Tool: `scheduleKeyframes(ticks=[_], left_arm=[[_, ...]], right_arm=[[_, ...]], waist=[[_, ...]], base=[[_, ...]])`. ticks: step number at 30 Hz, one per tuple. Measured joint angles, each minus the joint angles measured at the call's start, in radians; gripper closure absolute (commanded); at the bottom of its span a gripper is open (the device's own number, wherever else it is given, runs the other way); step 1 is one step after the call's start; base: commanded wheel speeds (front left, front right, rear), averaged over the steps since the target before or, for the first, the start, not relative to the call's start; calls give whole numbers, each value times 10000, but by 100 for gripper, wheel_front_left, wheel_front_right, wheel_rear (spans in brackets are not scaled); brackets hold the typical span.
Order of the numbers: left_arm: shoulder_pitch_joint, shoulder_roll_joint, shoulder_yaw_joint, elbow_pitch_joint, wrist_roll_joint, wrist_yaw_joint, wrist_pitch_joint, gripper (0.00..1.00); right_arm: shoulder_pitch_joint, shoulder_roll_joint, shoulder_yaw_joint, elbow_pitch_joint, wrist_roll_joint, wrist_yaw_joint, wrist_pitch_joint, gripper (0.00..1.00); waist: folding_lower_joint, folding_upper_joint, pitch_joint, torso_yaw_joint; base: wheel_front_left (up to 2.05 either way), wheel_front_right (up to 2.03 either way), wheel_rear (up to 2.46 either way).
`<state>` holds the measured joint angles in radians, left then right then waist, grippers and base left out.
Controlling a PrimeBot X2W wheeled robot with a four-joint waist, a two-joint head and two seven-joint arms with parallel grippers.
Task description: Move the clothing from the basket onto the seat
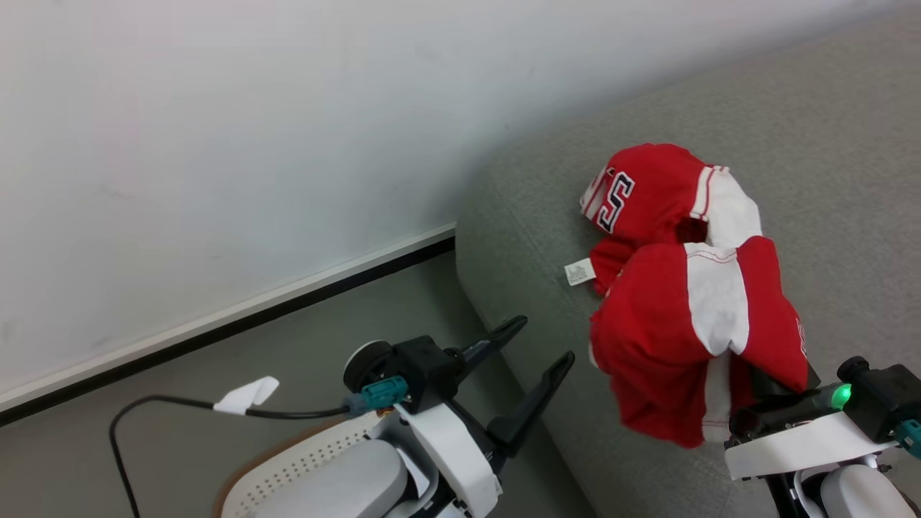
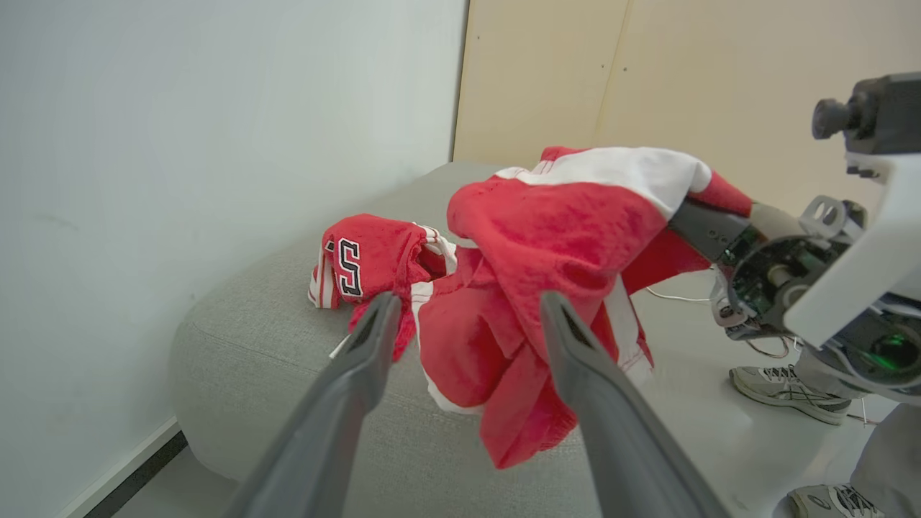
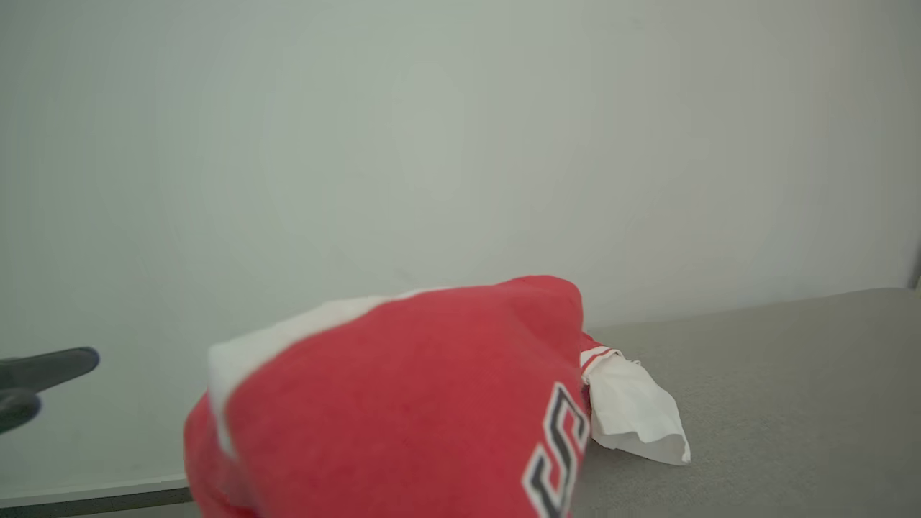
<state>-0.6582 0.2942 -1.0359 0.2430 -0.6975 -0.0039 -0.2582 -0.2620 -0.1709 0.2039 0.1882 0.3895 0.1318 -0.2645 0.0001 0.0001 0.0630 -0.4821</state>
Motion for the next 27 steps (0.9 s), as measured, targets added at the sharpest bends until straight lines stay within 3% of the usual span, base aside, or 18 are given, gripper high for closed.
scheduleKeyframes(ticks=[7,16,27], left_arm=[[79,-48,-10,67,102,-42,-31,0],[-45,213,-19,-77,650,21,-35,0],[-453,1409,44,-1114,903,-132,324,0]], right_arm=[[25,-44,-125,-155,-8,0,0,100],[-367,-324,-828,-635,-397,0,90,100],[-1533,-727,-3720,-2341,-1116,0,1296,100]], waist=[[0,0,125,-384],[0,0,708,-178],[1,0,2453,457]], base=[[0,0,0],[0,0,0],[0,0,0]])
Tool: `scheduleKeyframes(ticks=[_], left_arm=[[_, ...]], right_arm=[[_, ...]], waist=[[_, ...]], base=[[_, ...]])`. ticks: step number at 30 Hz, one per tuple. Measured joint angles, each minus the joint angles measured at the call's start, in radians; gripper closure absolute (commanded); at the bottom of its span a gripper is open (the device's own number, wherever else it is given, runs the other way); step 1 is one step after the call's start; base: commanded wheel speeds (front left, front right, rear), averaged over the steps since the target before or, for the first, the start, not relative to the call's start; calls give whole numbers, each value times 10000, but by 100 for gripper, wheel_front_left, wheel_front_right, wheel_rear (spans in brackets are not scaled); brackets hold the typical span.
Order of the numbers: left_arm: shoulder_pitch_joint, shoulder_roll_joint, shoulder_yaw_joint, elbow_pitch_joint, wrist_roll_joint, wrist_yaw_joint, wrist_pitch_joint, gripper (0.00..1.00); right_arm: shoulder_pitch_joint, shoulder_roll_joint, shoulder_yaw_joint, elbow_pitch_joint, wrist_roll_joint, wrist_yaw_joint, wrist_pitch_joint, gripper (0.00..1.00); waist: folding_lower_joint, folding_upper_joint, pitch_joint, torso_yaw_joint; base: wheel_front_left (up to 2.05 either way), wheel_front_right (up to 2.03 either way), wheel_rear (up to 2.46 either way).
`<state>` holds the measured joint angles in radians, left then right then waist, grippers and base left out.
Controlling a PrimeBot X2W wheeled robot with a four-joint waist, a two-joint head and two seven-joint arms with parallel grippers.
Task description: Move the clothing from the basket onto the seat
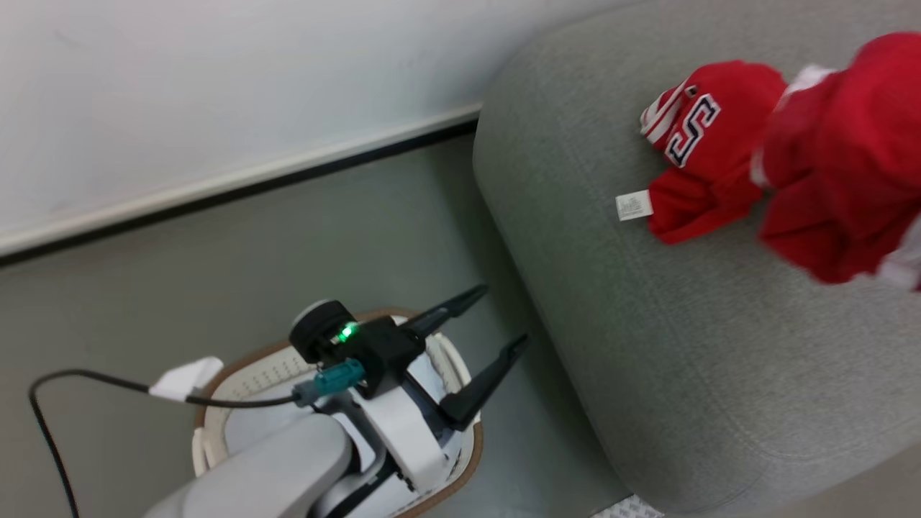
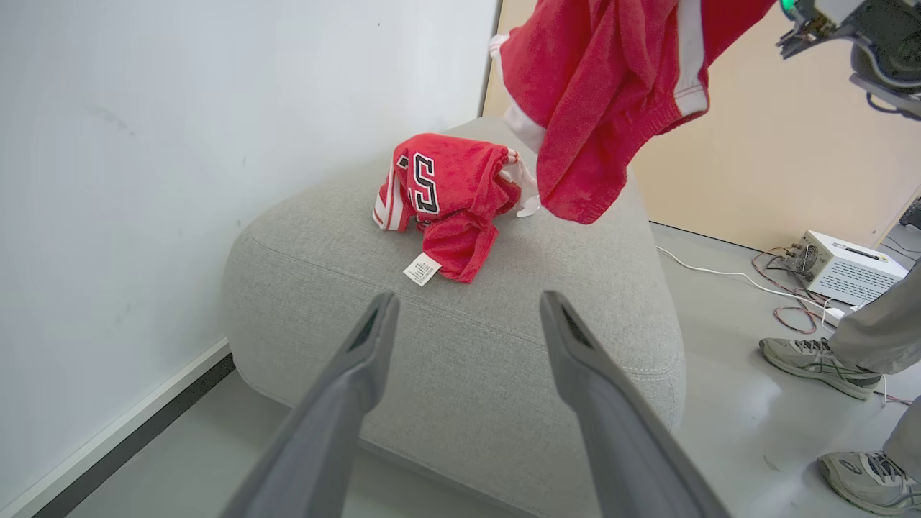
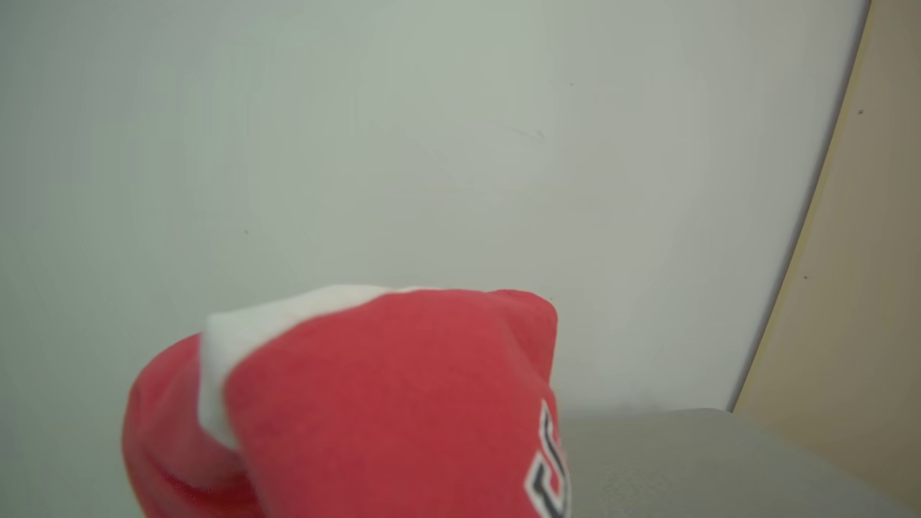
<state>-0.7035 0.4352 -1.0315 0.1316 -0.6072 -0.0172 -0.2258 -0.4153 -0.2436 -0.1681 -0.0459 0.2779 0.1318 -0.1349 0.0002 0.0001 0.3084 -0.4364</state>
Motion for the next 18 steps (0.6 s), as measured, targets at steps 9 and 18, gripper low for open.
scheduleKeyframes(ticks=[9,18], left_arm=[[-380,1319,458,-1216,100,2,318,0],[-459,1985,635,-1643,100,0,311,0]], right_arm=[[-1242,-92,-2876,598,242,0,1308,100],[-2165,-186,-3503,3480,-1237,0,2311,100]], waist=[[1,0,1749,658],[1,0,3042,1315]], base=[[0,0,0],[0,0,0]])
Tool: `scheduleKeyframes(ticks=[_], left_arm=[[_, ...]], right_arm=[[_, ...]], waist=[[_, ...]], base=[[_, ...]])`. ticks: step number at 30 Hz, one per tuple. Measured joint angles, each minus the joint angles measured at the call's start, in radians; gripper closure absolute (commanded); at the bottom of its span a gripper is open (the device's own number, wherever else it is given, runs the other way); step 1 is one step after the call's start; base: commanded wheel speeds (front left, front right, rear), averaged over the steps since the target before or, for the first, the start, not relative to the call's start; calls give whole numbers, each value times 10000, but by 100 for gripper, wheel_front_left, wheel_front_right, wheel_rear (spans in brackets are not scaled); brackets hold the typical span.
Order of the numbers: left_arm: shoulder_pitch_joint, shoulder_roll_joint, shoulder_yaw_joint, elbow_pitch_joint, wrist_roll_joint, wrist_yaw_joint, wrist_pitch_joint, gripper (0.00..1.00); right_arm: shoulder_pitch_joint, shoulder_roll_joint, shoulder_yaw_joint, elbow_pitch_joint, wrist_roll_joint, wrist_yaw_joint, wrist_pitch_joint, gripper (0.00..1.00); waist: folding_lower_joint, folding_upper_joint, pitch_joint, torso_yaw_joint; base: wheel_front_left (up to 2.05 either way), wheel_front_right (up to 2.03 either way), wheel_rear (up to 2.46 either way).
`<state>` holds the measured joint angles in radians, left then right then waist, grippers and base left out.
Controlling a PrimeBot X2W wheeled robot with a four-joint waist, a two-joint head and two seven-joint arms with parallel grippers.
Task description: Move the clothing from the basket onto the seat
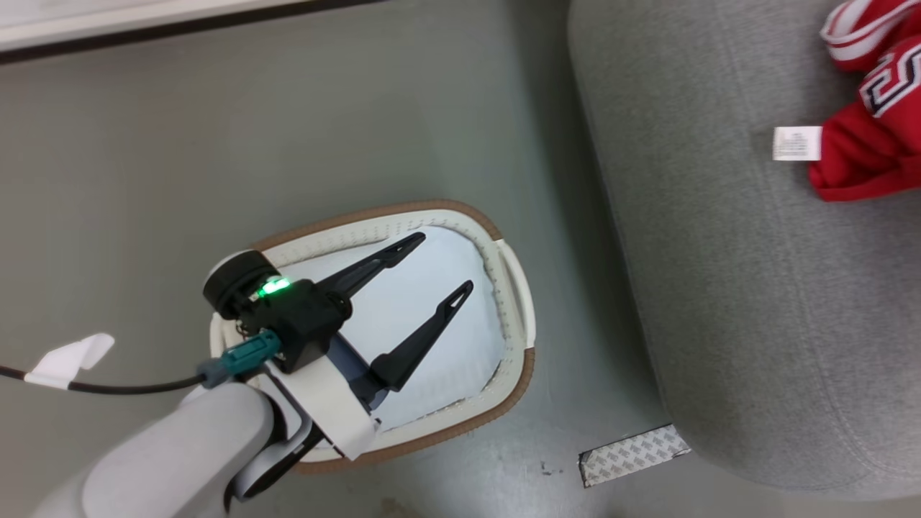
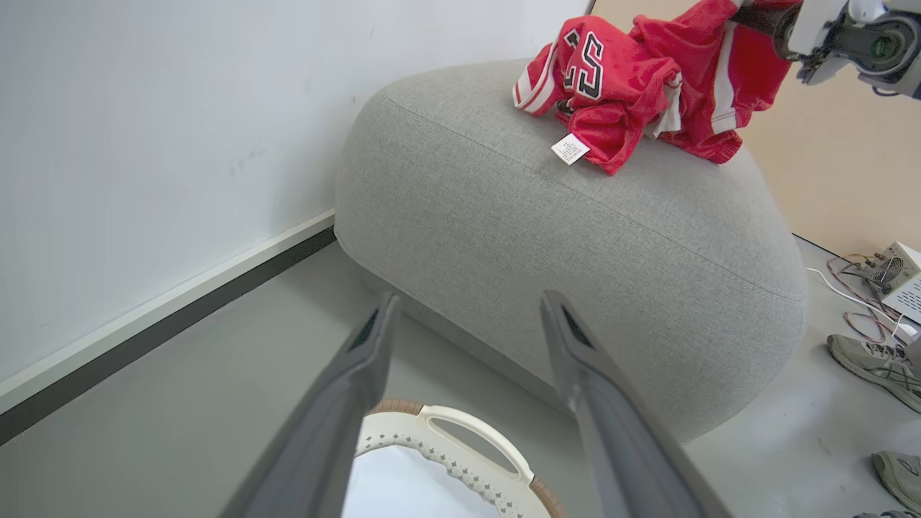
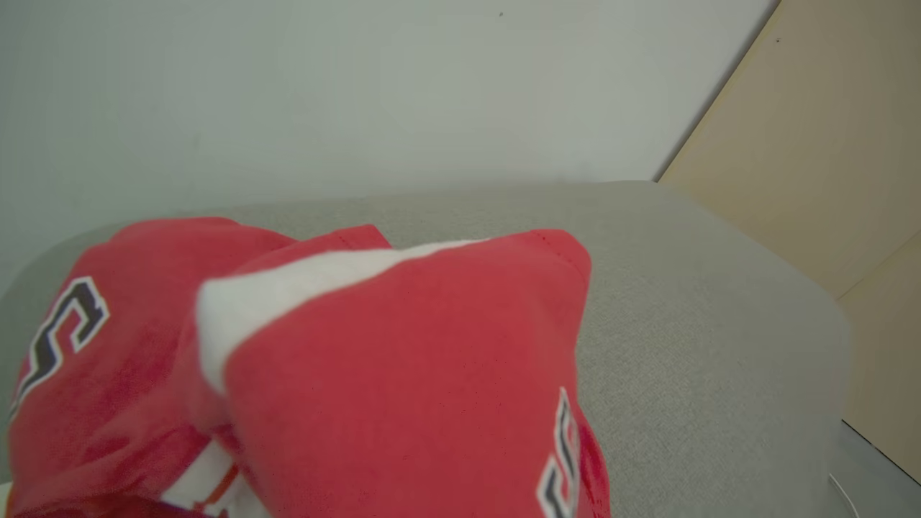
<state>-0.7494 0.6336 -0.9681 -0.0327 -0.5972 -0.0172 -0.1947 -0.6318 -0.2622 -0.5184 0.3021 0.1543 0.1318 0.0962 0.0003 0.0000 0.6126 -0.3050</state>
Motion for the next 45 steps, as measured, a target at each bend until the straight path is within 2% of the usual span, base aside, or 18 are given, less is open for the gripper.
scheduleKeyframes(ticks=[6,8,9,10,11,18,22,31,36,39,45], left_arm=[[30,19,-25,4,-2,0,-19,0],[28,2,-12,21,-10,6,-65,0],[26,-17,-6,36,-13,17,-79,0],[26,-40,-6,63,-19,17,-84,0],[28,-50,0,105,-35,17,-98,0],[255,-431,-40,604,-267,67,-286,0],[487,-788,-52,1007,-428,128,-414,0],[1291,-1588,194,1988,-872,326,-623,0],[1955,-1883,683,2464,-1131,545,-667,0],[2337,-2015,1361,2510,-1174,719,-683,0],[3079,-2031,2978,2466,-1097,1060,-694,0]], right_arm=[[-306,31,309,1404,-671,0,1386,98],[-385,44,314,1651,-725,0,1705,75],[-423,48,334,1722,-777,0,1795,55],[-439,61,343,1770,-826,0,1837,20],[-444,79,355,1827,-842,0,1866,0],[-23,2,648,2171,-913,0,2625,0],[330,-293,1034,2034,-759,0,3196,0],[1530,-1135,2217,773,48,0,5653,0],[1863,-1576,3087,-773,794,0,5528,0],[2056,-1718,3511,-1501,1317,0,5254,0],[2216,-1536,4247,-2581,2959,0,4015,0]], waist=[[-1,0,141,176],[-2,0,111,191],[-1,0,87,197],[-1,0,52,199],[-2,0,6,200],[-2,0,-714,153],[-3,0,-1418,120],[-5,0,-3312,-33],[-6,0,-4353,-102],[-6,0,-4912,-96],[-7,0,-5667,273]], base=[[0,0,0],[0,0,0],[0,0,0],[0,0,0],[0,0,0],[0,0,0],[0,0,0],[0,0,0],[0,0,0],[0,0,0],[0,0,0]])
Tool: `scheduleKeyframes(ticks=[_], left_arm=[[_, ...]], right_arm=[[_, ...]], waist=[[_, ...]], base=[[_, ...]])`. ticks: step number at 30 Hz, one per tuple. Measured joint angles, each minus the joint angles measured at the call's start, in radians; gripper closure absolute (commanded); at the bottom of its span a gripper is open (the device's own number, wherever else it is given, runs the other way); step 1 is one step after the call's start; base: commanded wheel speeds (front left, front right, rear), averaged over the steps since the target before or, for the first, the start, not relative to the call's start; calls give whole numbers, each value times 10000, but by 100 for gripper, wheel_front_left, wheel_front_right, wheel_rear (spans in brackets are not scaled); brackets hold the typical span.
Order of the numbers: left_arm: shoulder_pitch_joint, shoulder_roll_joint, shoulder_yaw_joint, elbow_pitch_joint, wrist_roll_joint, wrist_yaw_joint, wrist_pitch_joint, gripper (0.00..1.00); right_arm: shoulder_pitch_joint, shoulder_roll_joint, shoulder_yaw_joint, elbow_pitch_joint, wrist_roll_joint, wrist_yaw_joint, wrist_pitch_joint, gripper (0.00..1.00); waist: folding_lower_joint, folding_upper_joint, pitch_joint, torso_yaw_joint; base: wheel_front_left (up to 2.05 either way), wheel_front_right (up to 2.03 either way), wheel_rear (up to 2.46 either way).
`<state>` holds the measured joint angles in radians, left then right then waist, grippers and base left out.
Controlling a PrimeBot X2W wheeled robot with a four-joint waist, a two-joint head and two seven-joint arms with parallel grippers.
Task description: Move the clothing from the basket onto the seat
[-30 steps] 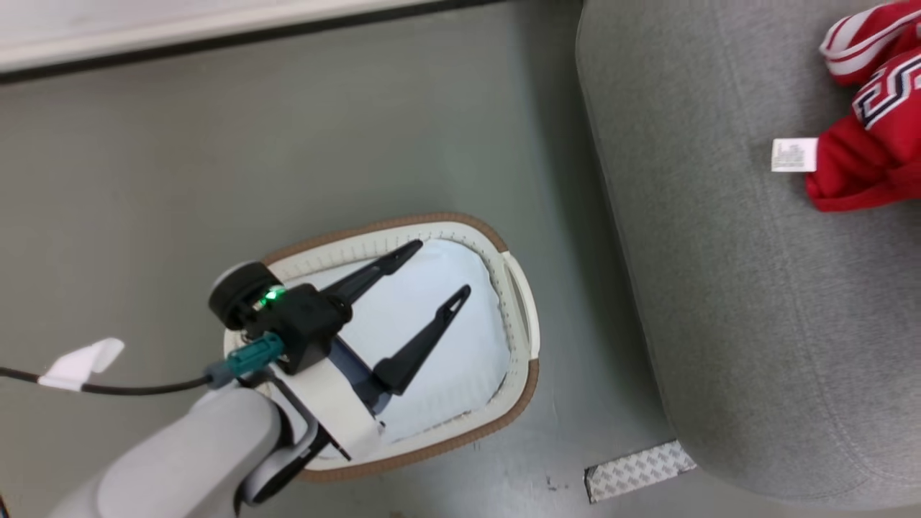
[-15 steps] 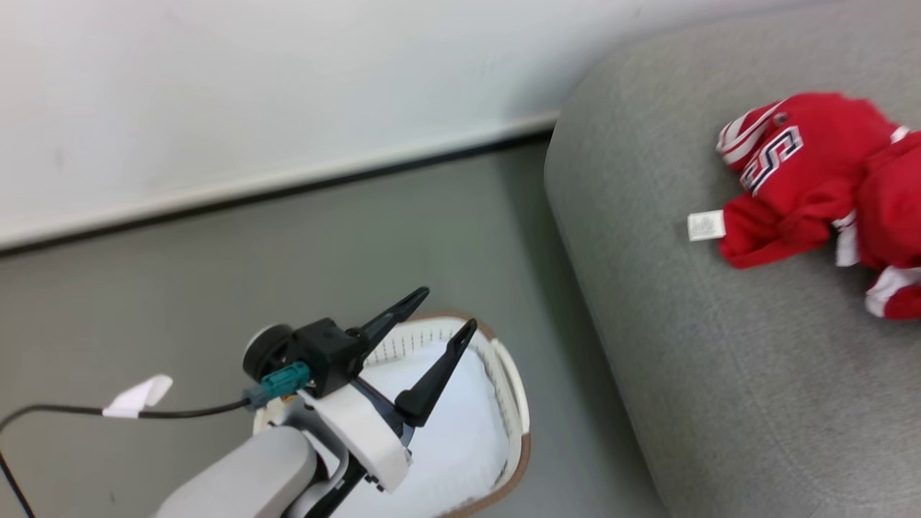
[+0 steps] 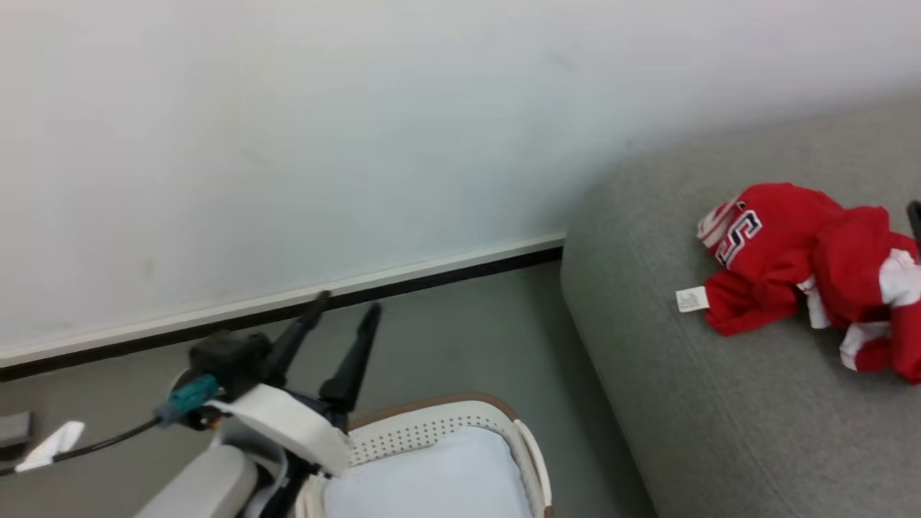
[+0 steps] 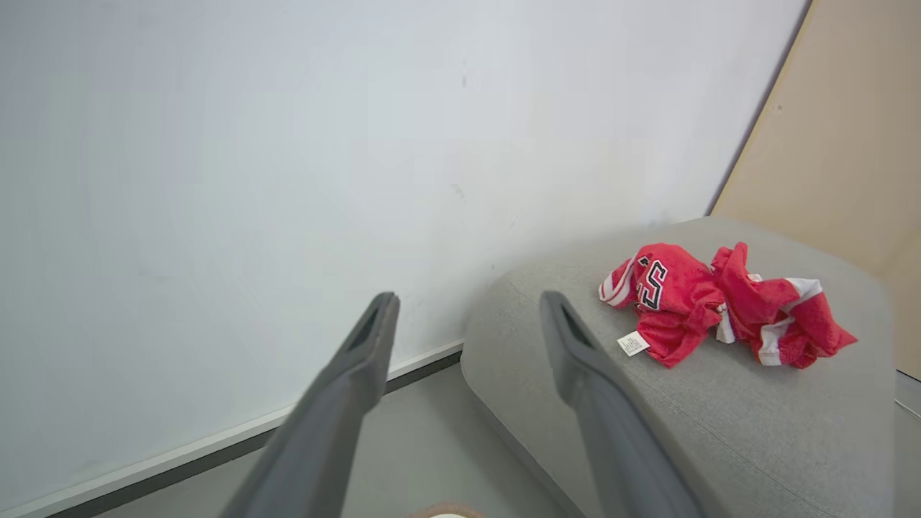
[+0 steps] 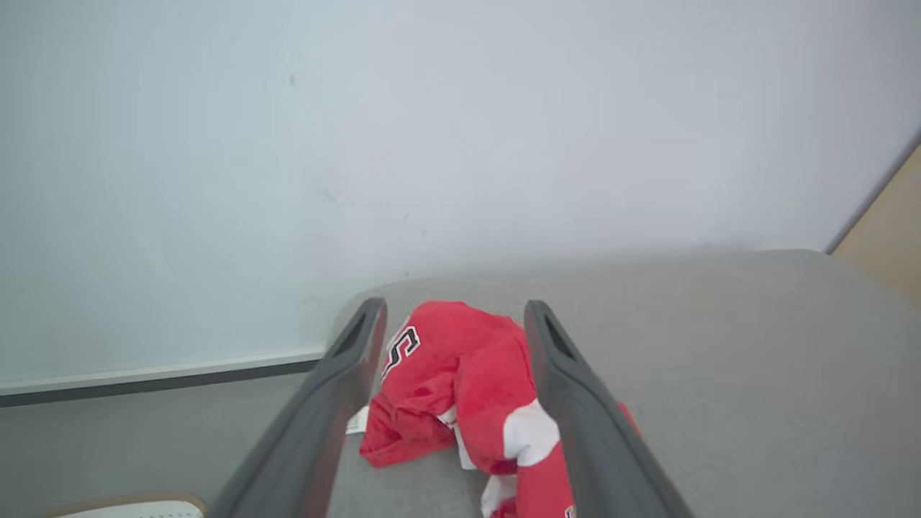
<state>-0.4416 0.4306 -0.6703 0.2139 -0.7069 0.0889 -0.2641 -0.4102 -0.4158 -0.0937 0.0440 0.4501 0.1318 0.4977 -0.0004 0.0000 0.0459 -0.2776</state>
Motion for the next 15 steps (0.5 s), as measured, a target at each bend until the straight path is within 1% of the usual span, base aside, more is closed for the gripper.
scheduleKeyframes(ticks=[3,5,9,12,15], left_arm=[[287,73,886,-109,35,94,2,0],[533,153,1580,-196,73,211,0,0],[1164,234,2834,-238,244,324,0,0],[1681,42,3442,-222,324,268,0,0],[2071,-215,4023,-213,677,165,0,0]], right_arm=[[35,67,320,-219,318,0,-763,0],[62,150,497,-247,205,0,-1421,0],[233,999,663,75,4,0,-2851,0],[603,1459,863,374,-215,0,-3714,0],[1030,1923,1095,662,-274,0,-4498,0]], waist=[[1,0,-167,365],[1,0,-252,609],[2,0,-372,1050],[2,0,-459,1378],[3,0,-563,1695]], base=[[0,0,0],[0,0,0],[0,0,0],[0,0,0],[0,0,0]])
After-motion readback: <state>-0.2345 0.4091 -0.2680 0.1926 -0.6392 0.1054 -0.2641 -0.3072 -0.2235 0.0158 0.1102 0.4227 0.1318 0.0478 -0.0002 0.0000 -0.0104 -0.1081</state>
